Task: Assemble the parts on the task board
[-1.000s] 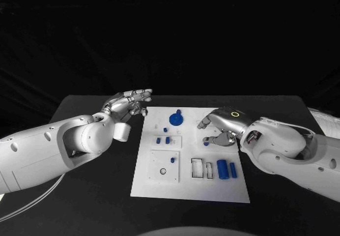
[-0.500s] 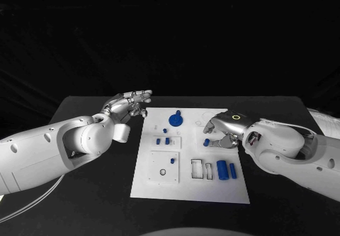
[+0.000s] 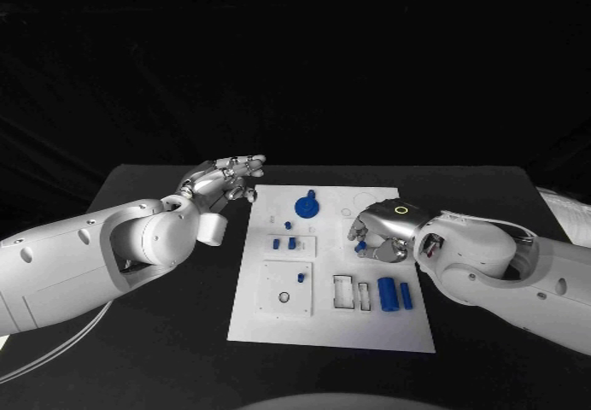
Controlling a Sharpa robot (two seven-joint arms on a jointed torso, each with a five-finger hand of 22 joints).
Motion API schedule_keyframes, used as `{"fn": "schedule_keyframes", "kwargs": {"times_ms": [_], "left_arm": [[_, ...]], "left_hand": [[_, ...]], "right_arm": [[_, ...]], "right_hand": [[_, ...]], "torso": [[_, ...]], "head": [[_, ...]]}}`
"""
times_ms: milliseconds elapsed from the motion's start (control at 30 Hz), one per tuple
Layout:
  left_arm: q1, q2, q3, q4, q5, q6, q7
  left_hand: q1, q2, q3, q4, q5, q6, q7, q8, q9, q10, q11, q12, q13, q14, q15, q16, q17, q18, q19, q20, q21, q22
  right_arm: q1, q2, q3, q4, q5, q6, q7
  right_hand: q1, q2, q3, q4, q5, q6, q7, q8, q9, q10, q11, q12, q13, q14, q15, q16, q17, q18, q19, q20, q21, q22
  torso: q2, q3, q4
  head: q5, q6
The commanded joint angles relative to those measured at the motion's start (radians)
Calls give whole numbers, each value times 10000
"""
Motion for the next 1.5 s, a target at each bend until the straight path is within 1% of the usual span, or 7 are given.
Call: {"fn": "schedule_keyframes", "kwargs": {"times_ms": [33,167,400,833,1100,1300,1500], "left_arm": [[4,4,4,8,-75,60,12],[4,1,4,4,-76,71,5],[4,0,2,-5,-76,81,-17],[4,-14,-1,5,-76,87,-40],[4,-17,-2,5,-76,90,-40],[4,-20,-3,4,-76,90,-40],[4,-21,-3,2,-76,89,-44]], "left_hand": [[-79,22,-38,-17,35,-68,12,47,-11,-67,-16,63,10,-55,12,-45,-10,135,-66,0,-32,-9],[-79,22,-38,-17,35,-68,12,47,-11,-67,-16,63,10,-55,12,-45,-10,135,-66,0,-32,-9],[-79,22,-38,-17,35,-68,12,47,-11,-67,-16,63,10,-55,12,-45,-10,135,-66,0,-32,-9],[-95,20,-56,-12,31,-87,16,61,-9,-97,-10,101,17,-72,19,-51,-37,139,-80,9,-64,-30],[-95,20,-56,-12,31,-87,16,61,-9,-97,-10,101,17,-72,19,-51,-37,139,-80,9,-64,-30],[-95,20,-56,-12,31,-87,16,61,-9,-97,-10,101,17,-72,19,-51,-37,139,-80,9,-64,-30],[-95,20,-56,-12,31,-87,16,61,-9,-97,-10,101,17,-72,19,-51,-37,139,-80,9,-64,-30]], "right_arm": [[-18,21,-2,-35,-174,283,106],[-21,27,-2,-57,-209,265,89],[-23,36,-2,-86,-338,106,87],[-23,42,-2,-132,-339,218,68],[-23,59,-2,-137,-371,236,92],[-23,63,-2,-145,-380,249,92],[-23,65,-2,-150,-371,262,69]], "right_hand": [[43,73,216,18,-24,175,2,75,23,257,-53,2,6,425,-99,30,38,95,54,-41,74,56],[58,50,418,32,-26,310,1,91,32,412,-73,-63,0,431,-116,54,57,86,75,-72,97,88],[-9,-130,651,63,-23,410,14,59,24,412,-45,-273,-15,428,-100,60,43,83,73,-75,82,63],[-127,-386,788,92,-30,442,34,20,10,243,18,-527,-19,400,-55,2,-59,98,32,-43,6,-43],[-182,-477,801,105,-32,425,27,4,2,156,38,-620,-21,385,-42,-27,-104,108,11,-30,-35,-99],[-182,-456,827,111,-29,439,22,11,4,161,35,-629,-17,383,-42,-29,-107,110,8,-28,-41,-107],[-95,-266,1076,108,-27,525,7,36,17,406,-22,-578,15,387,-82,-6,-82,112,25,-46,-21,-70]], "torso": [[7,3,-11],[2,8,-15],[-1,3,-9],[-1,0,-14],[-7,1,-9],[0,2,-12],[-6,4,-13]], "head": [[10,-9],[17,-24],[7,-23],[0,-42],[-15,-66],[-28,-85],[-42,-82]]}}
